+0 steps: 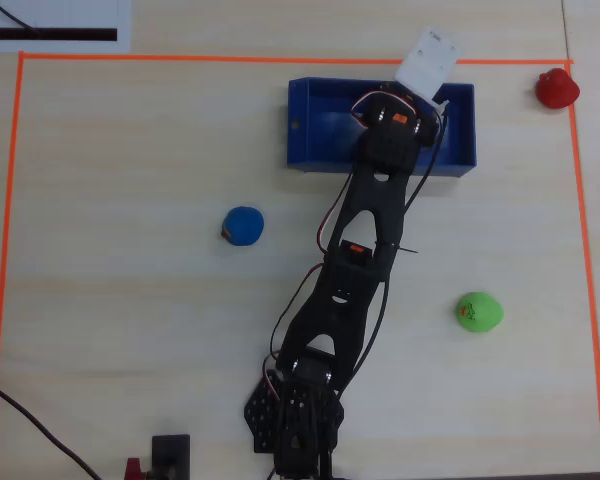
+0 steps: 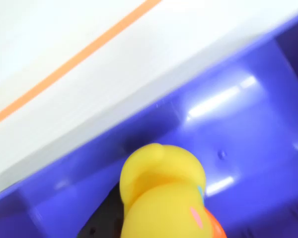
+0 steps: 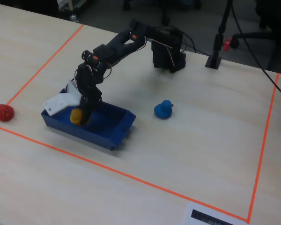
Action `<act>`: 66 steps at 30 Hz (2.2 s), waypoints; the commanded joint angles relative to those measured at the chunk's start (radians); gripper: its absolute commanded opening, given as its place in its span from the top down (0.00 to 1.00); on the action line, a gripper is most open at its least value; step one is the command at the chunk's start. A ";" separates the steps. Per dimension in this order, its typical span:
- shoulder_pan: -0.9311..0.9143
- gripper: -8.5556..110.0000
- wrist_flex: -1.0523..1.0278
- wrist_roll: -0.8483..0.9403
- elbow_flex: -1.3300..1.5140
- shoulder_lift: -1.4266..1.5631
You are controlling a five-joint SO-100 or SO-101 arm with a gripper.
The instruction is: Grasp yellow duck and put it into box.
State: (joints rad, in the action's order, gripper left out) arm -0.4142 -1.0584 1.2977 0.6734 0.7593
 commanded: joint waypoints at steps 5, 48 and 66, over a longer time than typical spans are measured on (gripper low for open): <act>-0.035 0.81 0.054 0.055 -0.060 0.003; 0.296 0.93 0.000 -0.078 1.381 1.554; 0.469 0.93 -0.166 0.224 2.395 2.499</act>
State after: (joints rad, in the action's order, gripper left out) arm 0.0537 -1.2241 1.5140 3.0235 3.2030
